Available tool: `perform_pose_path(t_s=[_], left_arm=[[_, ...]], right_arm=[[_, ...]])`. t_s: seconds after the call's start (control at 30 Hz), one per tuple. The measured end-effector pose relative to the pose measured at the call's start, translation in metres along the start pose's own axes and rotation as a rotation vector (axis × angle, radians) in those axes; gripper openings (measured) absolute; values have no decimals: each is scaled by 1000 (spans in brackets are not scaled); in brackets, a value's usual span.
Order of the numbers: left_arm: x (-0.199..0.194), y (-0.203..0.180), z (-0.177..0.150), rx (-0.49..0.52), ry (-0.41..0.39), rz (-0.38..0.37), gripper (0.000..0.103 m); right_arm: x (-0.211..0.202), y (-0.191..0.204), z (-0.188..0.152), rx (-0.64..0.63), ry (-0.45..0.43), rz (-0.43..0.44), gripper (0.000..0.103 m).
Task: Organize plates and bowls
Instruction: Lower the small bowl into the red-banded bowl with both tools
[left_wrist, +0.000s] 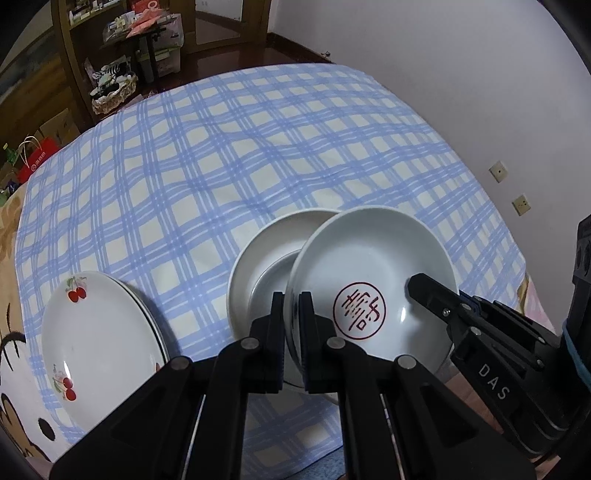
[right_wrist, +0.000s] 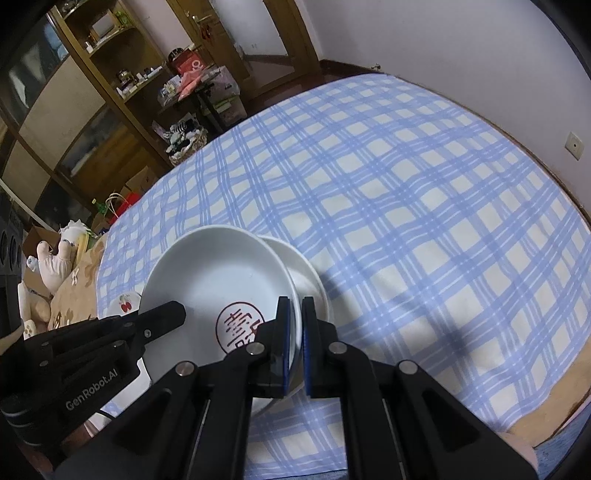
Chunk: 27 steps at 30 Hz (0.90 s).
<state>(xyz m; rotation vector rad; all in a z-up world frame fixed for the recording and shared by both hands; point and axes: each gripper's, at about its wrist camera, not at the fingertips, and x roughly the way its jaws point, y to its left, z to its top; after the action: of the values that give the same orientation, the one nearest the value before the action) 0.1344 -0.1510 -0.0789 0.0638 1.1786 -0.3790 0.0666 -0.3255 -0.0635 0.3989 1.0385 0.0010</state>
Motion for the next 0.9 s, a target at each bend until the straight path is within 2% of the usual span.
perform_pose_path(t_s=[0.47,0.9], left_arm=[[27,14,-5,-9,50,18,9],[33,11,-3,13,33,14,9]], right_arm=[[27,10,-5,-46,31,-41,7],[33,8,2,-73,14,-50,7]])
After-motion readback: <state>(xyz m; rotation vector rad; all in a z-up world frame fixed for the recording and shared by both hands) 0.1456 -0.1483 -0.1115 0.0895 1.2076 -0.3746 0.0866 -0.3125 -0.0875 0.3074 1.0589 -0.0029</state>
